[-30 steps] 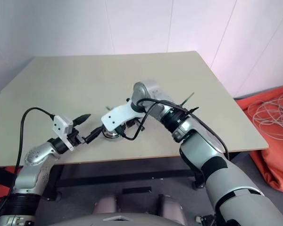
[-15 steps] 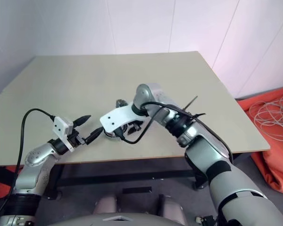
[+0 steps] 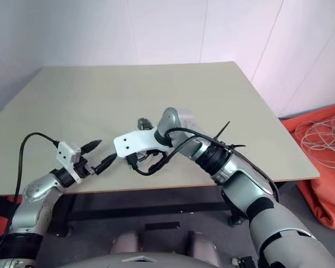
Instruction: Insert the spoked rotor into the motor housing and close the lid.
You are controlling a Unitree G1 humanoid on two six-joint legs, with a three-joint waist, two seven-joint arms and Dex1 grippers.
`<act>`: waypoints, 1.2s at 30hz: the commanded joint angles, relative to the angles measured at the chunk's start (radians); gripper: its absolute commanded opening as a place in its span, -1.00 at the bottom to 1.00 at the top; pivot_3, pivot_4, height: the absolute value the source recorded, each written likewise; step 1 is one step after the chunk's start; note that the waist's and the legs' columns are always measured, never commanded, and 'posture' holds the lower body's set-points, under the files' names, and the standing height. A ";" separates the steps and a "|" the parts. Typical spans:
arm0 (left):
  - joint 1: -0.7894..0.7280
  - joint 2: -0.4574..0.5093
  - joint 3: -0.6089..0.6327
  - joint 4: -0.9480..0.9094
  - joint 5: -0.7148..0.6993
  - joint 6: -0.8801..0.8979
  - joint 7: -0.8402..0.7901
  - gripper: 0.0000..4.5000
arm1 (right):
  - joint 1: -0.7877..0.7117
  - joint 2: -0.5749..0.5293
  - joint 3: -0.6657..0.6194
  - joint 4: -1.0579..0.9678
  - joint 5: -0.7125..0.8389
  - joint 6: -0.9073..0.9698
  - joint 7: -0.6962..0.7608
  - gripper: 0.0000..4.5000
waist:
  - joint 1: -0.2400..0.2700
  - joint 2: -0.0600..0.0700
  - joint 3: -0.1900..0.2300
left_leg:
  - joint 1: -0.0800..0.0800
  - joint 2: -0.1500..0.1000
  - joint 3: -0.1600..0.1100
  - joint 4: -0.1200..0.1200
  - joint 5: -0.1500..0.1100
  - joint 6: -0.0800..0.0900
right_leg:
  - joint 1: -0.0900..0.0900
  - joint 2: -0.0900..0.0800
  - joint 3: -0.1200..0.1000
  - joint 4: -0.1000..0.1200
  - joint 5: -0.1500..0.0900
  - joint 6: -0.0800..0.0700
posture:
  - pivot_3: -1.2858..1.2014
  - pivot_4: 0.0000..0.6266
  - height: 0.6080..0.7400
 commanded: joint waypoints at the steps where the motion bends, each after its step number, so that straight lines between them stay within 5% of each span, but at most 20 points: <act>1: -0.003 0.010 0.025 -0.029 -0.011 -0.020 -0.002 1.00 | -0.079 0.055 0.005 0.086 -0.008 0.029 -0.033 0.99 | -0.002 0.000 0.000 | 0.000 0.000 0.000 0.000 0.000 0.000 | 0.000 0.000 0.000 0.000 0.000 0.000 | 0.03 -1.00 1.00; 14: 0.005 0.003 0.021 -0.044 -0.010 -0.024 0.014 1.00 | -0.146 0.127 0.030 0.402 -0.046 -0.082 -0.140 0.99 | -0.005 0.000 0.000 | 0.000 0.000 -0.001 -0.001 0.000 0.000 | 0.000 0.000 0.000 0.000 0.000 0.000 | 0.03 -1.00 1.00; 23: -0.013 0.003 0.014 -0.039 -0.008 -0.019 0.011 1.00 | -0.132 0.113 0.030 0.409 -0.063 -0.126 -0.122 0.99 | -0.004 0.000 0.000 | 0.000 0.000 -0.001 -0.001 0.000 0.000 | 0.000 0.000 0.000 0.000 0.000 0.000 | 0.03 -1.00 1.00; 26: -0.017 0.001 0.009 -0.039 -0.006 -0.017 0.011 1.00 | -0.128 0.116 0.030 0.406 -0.066 -0.129 -0.121 0.73 | -0.004 0.000 0.000 | 0.000 0.000 -0.001 -0.001 0.000 0.000 | 0.000 0.000 0.000 0.000 0.000 0.000 | 0.03 -1.00 1.00; 36: -0.019 -0.002 0.006 -0.042 -0.006 -0.017 0.012 1.00 | -0.129 0.146 0.009 0.441 -0.070 -0.112 -0.160 -0.71 | -0.009 0.000 0.000 | 0.001 0.000 -0.001 -0.001 0.000 0.000 | 0.000 0.000 0.000 0.001 0.000 0.000 | 0.03 -1.00 1.00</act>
